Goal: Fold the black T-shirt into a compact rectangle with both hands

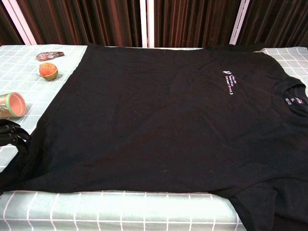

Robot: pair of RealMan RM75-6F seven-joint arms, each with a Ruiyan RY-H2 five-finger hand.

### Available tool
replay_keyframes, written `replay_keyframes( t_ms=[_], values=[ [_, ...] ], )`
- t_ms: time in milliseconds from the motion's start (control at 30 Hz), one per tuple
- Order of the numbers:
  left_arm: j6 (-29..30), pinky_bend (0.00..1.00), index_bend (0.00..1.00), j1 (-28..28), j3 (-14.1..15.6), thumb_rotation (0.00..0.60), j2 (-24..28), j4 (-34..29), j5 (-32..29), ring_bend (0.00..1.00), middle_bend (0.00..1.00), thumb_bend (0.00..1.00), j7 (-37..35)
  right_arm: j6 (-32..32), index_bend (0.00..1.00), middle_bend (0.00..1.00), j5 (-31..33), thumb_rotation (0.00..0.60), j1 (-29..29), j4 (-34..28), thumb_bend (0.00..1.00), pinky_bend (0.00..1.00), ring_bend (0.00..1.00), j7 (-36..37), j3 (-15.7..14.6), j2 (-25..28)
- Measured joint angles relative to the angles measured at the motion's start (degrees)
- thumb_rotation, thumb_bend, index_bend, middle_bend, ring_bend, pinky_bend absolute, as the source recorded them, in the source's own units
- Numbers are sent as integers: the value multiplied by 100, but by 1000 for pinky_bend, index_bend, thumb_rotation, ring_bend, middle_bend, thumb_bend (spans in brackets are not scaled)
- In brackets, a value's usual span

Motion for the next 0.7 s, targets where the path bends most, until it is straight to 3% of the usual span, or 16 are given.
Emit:
replay_keyframes(
  t_ms=[500,600,700],
  values=[
    [11,193,353,12,27,600,-12,-59,18,122,221,163,103,85,439,238,-142,600,158,464,208,138,68,295,-66,-321],
    [8,193,353,14,32,600,-13,-54,9,122,221,163,95,10,490,248,-214,600,216,561,291,138,68,284,-137,-401],
    [13,192,354,18,38,600,-25,-36,12,121,221,164,61,9,601,278,-249,600,251,626,369,138,72,310,-167,-460]
  ],
)
